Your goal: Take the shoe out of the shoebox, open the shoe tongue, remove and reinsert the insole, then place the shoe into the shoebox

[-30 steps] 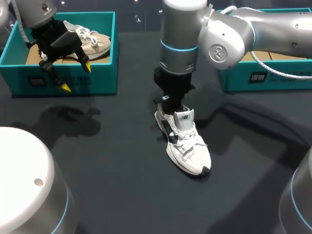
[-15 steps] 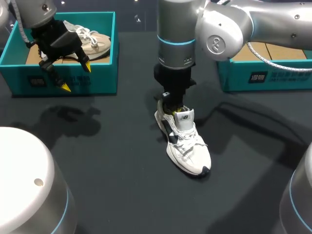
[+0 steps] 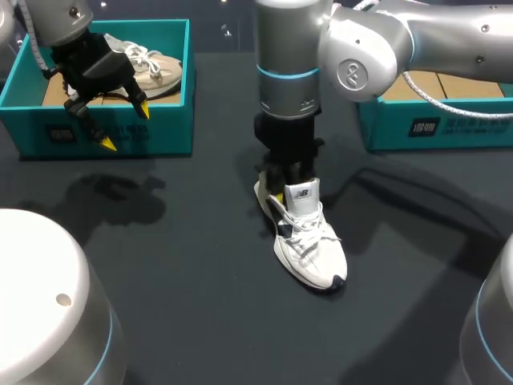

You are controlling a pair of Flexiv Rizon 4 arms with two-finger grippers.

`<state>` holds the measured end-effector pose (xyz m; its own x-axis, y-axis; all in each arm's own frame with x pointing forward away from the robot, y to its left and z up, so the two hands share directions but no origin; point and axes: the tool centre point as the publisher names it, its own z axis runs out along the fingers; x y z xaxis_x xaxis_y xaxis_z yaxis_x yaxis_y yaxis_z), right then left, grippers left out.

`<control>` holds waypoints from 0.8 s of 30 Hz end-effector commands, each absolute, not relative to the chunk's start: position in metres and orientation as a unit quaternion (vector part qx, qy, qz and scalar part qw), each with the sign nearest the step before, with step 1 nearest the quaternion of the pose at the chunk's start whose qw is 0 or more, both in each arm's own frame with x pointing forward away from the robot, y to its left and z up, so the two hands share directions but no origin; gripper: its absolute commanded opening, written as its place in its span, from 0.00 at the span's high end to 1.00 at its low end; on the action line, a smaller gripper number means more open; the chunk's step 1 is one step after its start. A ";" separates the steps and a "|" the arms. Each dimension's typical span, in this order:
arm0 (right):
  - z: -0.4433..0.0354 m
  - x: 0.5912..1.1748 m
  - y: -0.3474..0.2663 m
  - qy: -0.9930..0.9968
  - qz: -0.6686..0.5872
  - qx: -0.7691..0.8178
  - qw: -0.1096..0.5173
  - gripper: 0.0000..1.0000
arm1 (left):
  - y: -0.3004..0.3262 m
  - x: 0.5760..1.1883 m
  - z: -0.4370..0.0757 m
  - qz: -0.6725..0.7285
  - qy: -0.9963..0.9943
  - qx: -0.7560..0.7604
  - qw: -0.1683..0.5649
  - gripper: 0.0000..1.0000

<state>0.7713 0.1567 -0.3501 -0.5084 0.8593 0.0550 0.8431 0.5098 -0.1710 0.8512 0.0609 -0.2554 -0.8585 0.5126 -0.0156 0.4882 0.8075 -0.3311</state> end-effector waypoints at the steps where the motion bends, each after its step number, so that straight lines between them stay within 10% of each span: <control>1: -0.348 0.769 0.163 -0.865 0.073 -0.493 0.060 0.00 | 0.061 0.851 -0.255 0.163 -0.950 -0.264 0.037 0.00; 24: -0.335 0.760 0.157 -0.861 0.054 -0.506 0.029 0.00 | 0.061 0.851 -0.255 0.163 -0.950 -0.264 0.037 0.00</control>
